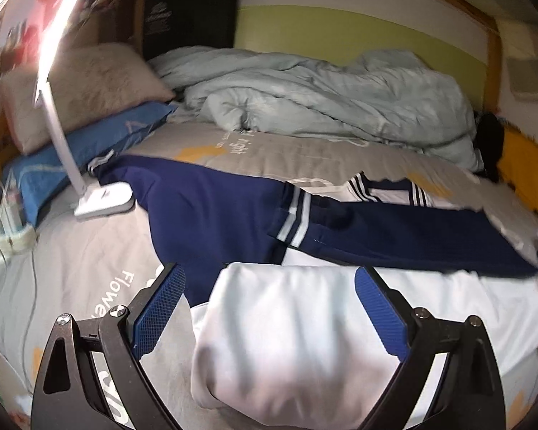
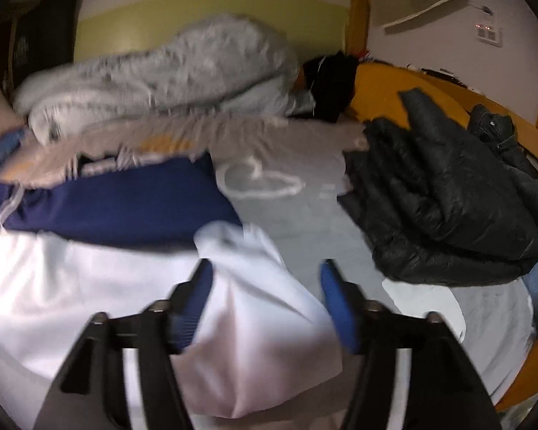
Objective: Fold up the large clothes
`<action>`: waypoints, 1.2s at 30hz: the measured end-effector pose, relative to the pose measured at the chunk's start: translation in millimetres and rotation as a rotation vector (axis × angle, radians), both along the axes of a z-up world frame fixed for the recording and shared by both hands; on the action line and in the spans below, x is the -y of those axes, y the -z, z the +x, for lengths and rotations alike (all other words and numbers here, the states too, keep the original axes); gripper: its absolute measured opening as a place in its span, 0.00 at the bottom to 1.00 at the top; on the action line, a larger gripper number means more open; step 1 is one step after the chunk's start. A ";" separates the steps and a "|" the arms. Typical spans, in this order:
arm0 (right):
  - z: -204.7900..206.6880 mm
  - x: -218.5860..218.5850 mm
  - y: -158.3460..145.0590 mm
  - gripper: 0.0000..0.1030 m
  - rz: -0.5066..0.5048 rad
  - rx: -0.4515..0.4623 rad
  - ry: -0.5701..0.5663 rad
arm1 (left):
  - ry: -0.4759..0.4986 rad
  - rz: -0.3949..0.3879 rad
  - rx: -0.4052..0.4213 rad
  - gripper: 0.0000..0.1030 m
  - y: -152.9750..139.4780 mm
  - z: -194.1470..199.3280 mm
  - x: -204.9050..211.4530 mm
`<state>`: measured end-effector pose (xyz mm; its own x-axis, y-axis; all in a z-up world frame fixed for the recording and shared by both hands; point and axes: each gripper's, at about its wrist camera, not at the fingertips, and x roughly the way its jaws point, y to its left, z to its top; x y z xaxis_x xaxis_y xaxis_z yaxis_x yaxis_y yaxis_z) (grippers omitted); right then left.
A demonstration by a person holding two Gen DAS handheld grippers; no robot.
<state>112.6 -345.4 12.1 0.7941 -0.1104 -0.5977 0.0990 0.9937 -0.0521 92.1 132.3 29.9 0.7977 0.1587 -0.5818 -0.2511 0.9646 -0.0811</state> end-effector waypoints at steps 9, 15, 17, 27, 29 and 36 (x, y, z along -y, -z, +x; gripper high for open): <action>-8.5 -16.6 -11.7 1.00 0.006 0.089 -0.084 | -0.083 -0.208 -0.024 0.90 9.7 8.8 -49.4; -2.4 -20.3 -9.0 1.00 0.034 0.067 -0.098 | -0.042 -0.056 -0.017 0.90 -15.1 33.1 -44.3; -1.1 -20.7 -6.8 1.00 0.049 0.059 -0.101 | -0.051 -0.034 -0.008 0.90 -24.0 43.6 -55.1; 11.5 -22.1 8.1 1.00 0.106 -0.022 -0.113 | -0.177 -0.109 -0.048 0.83 -9.3 72.5 -132.5; 14.7 -23.5 10.9 1.00 0.108 -0.033 -0.117 | -0.181 -0.112 -0.085 0.80 4.5 83.9 -143.1; 17.8 -26.5 18.2 1.00 0.090 -0.060 -0.118 | -0.150 -0.126 -0.204 0.77 50.8 120.8 -169.5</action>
